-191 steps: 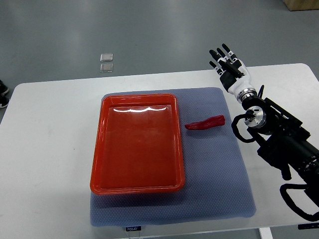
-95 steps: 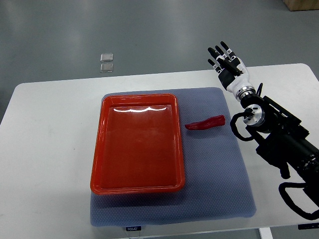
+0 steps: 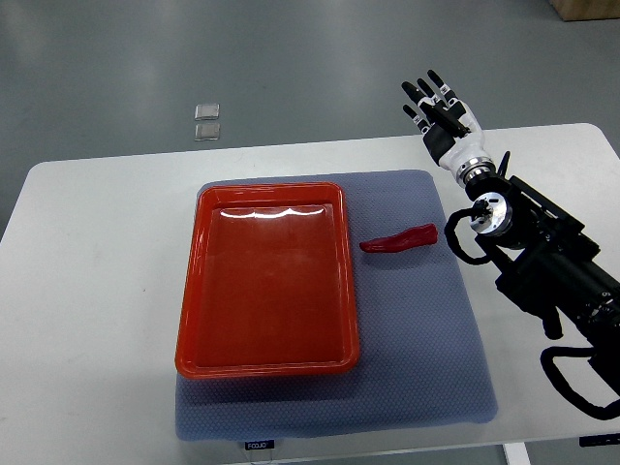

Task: Place red pepper on red tray
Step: 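Raise the right hand and swing it over toward the red pepper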

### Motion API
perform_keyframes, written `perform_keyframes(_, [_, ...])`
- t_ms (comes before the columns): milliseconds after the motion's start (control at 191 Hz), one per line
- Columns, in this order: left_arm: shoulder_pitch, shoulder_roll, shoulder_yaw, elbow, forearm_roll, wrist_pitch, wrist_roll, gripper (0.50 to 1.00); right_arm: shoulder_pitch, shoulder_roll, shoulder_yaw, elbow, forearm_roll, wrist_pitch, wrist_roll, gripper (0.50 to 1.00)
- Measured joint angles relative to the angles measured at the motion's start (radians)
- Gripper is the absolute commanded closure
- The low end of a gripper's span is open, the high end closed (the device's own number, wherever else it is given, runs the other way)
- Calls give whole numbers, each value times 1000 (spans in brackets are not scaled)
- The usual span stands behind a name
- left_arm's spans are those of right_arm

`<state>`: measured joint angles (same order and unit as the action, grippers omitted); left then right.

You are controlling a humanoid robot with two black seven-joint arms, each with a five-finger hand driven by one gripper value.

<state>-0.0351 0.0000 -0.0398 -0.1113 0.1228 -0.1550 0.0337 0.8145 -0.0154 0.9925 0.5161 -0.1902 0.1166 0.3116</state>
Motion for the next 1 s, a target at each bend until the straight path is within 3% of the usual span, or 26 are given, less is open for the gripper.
perform_keyframes(441, [0, 0, -1, 1, 0, 0, 0, 500, 33, -55, -54, 172, -61, -110, -13, 585])
perform_keyframes(760, [0, 0, 0, 1, 0, 0, 0, 500, 133, -161, -315, 320, -89, -209, -16, 585])
perform_keyframes(1002, [0, 0, -1, 1, 0, 0, 0, 500, 244, -200, -542, 349, -88, -238, -25, 585])
